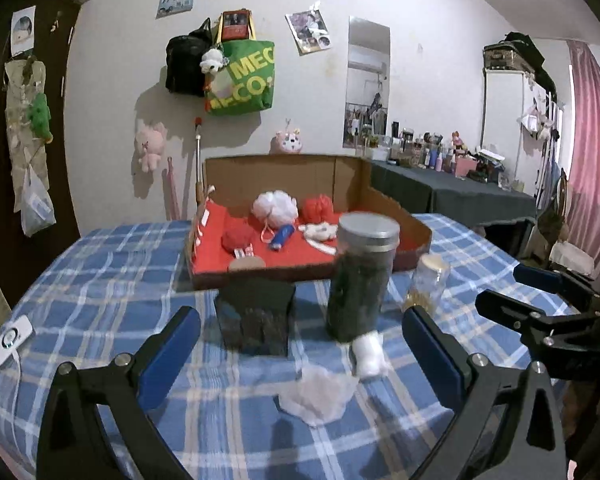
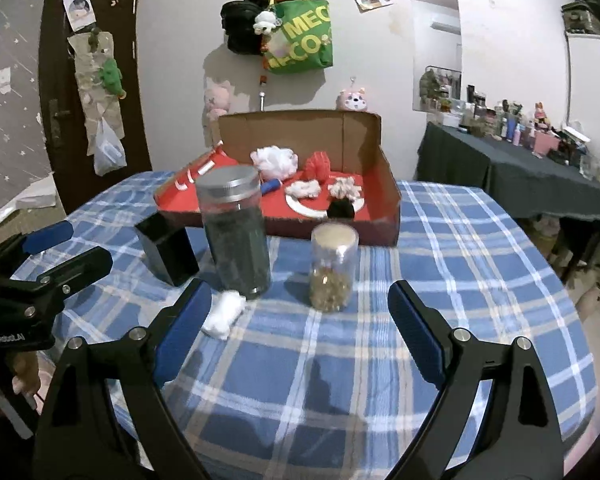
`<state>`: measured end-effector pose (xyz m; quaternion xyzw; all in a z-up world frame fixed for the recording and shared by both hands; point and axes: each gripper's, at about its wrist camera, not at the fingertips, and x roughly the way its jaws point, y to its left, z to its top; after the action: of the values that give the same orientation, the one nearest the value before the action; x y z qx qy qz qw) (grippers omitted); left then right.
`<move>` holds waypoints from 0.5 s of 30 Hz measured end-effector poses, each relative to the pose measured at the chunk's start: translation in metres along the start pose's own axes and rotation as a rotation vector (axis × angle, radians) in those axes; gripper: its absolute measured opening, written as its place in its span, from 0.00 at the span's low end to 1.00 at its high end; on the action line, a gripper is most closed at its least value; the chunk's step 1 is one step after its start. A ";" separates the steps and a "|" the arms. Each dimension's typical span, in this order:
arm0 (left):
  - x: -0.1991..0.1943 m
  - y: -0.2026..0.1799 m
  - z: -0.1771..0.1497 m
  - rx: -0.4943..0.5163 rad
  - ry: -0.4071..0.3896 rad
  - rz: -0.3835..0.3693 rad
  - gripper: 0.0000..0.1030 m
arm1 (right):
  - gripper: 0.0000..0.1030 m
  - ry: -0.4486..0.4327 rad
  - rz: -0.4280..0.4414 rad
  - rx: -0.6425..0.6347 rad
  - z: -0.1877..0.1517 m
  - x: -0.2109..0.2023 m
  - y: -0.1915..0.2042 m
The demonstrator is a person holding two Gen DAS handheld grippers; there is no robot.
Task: Organize soft objects
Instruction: 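Pull both tools back from the box toward the remaining table items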
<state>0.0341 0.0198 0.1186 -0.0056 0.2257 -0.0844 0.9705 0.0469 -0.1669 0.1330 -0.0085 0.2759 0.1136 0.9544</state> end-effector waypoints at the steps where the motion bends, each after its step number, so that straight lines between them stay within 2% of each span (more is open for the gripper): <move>1: 0.001 0.000 -0.004 -0.003 0.006 0.000 1.00 | 0.88 0.003 -0.005 0.003 -0.004 0.002 0.001; 5: 0.007 0.000 -0.021 -0.017 0.036 0.014 1.00 | 0.88 0.009 -0.038 -0.002 -0.018 0.009 0.005; 15: 0.024 0.003 -0.051 -0.037 0.113 0.042 1.00 | 0.88 0.077 -0.039 0.034 -0.041 0.031 0.003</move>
<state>0.0337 0.0202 0.0624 -0.0142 0.2817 -0.0602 0.9575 0.0503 -0.1606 0.0824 -0.0020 0.3139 0.0900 0.9452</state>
